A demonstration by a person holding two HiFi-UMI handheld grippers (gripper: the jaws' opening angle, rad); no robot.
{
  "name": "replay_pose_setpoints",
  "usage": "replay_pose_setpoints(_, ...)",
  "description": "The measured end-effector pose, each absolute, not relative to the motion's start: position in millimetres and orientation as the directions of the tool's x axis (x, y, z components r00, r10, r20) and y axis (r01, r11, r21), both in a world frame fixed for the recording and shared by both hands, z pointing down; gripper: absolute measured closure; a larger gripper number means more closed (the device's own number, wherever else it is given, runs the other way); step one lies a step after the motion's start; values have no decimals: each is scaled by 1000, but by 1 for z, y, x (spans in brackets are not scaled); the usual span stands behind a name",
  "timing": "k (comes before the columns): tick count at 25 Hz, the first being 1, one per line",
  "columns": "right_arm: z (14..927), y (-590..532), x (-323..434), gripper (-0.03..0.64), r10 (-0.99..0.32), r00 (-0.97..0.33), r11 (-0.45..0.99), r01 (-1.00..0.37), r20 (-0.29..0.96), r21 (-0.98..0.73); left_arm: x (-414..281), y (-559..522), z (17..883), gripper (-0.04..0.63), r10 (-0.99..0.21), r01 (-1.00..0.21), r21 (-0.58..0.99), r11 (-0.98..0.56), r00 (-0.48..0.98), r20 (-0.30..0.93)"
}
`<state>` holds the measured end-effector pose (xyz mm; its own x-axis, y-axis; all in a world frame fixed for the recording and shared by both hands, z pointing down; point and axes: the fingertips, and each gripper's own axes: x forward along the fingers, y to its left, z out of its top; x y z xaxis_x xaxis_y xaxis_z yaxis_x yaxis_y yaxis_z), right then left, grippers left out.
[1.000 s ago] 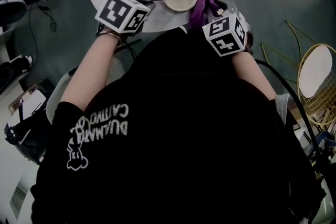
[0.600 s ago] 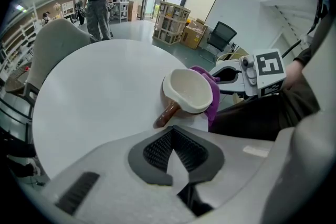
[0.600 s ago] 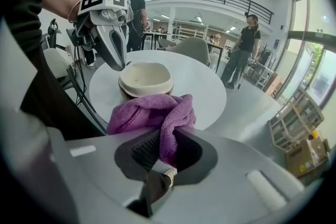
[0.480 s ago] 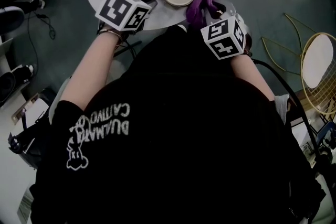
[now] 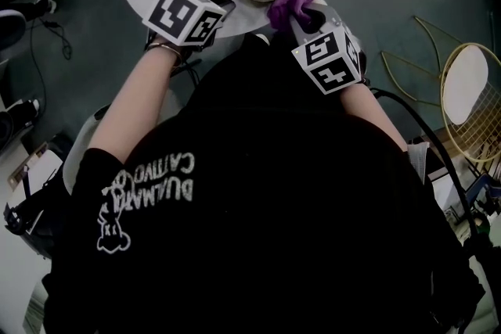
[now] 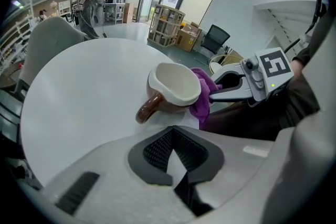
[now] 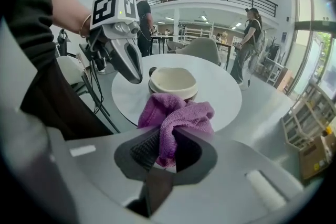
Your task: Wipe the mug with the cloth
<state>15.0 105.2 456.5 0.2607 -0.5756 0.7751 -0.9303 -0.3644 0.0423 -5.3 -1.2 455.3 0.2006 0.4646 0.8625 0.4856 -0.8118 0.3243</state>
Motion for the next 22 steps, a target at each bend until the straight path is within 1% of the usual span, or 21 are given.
replay_pose_setpoints(3, 456, 101, 10, 572, -601, 211, -383, -922, 771, -47, -7, -1, 453, 589, 476, 475, 333, -815, 221, 851)
replay_pose_setpoints(6, 455, 97, 7, 573, -631, 168, -437, -884, 758, -168, -8, -3, 451, 589, 487, 464, 342, -817, 237, 841)
replay_pose_setpoints(8, 454, 94, 5, 574, -641, 149, -448, -869, 753, -209, -10, -4, 451, 589, 492, 456, 350, -818, 243, 836)
replay_pose_setpoints(13, 451, 82, -9, 580, -657, 61, -385, -884, 752, -265, -14, -6, 453, 589, 513, 423, 379, -823, 267, 816)
replay_pose_setpoints(22, 444, 57, -36, 580, -628, -57, -246, -932, 776, -268, -23, -16, 449, 589, 532, 366, 414, -833, 324, 782)
